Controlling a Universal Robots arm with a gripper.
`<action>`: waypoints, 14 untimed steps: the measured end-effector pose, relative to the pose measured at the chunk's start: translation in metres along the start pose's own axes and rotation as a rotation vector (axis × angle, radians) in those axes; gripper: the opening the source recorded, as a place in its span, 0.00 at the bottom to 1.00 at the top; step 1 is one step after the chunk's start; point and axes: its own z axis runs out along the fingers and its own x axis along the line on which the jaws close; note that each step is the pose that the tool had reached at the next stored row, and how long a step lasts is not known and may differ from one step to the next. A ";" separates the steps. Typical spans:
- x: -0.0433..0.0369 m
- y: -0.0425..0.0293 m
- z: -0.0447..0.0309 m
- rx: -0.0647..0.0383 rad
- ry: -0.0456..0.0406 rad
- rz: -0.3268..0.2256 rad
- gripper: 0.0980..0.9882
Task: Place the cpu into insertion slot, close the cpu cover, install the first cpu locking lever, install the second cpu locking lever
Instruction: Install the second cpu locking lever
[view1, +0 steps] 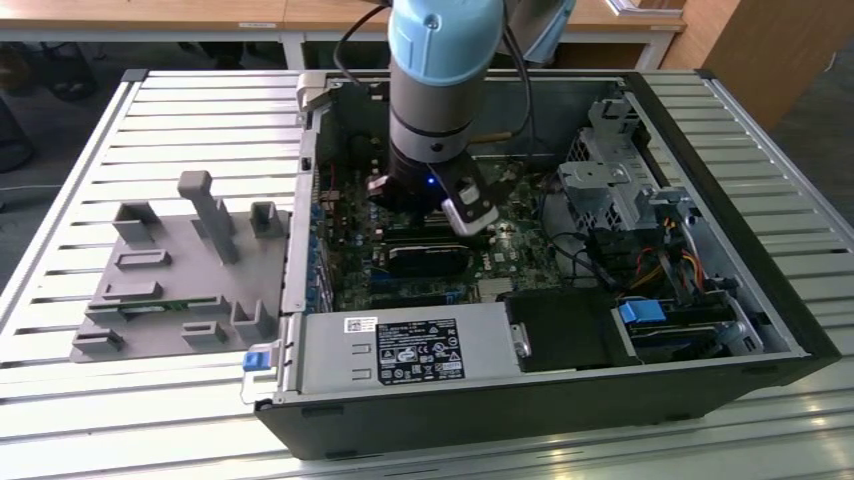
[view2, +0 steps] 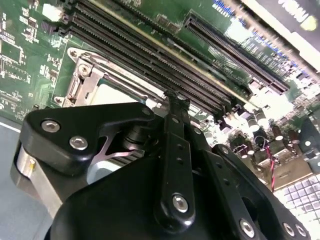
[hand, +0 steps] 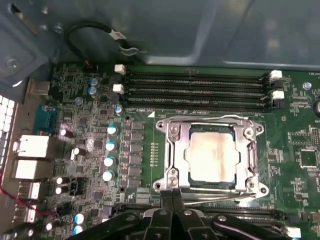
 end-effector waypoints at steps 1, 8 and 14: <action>0.0006 -0.0008 -0.0002 -0.001 -0.0001 0.000 0.01; 0.0035 -0.0029 0.0036 -0.018 -0.0003 0.000 0.01; 0.0053 -0.0038 0.0075 -0.045 -0.0007 0.000 0.01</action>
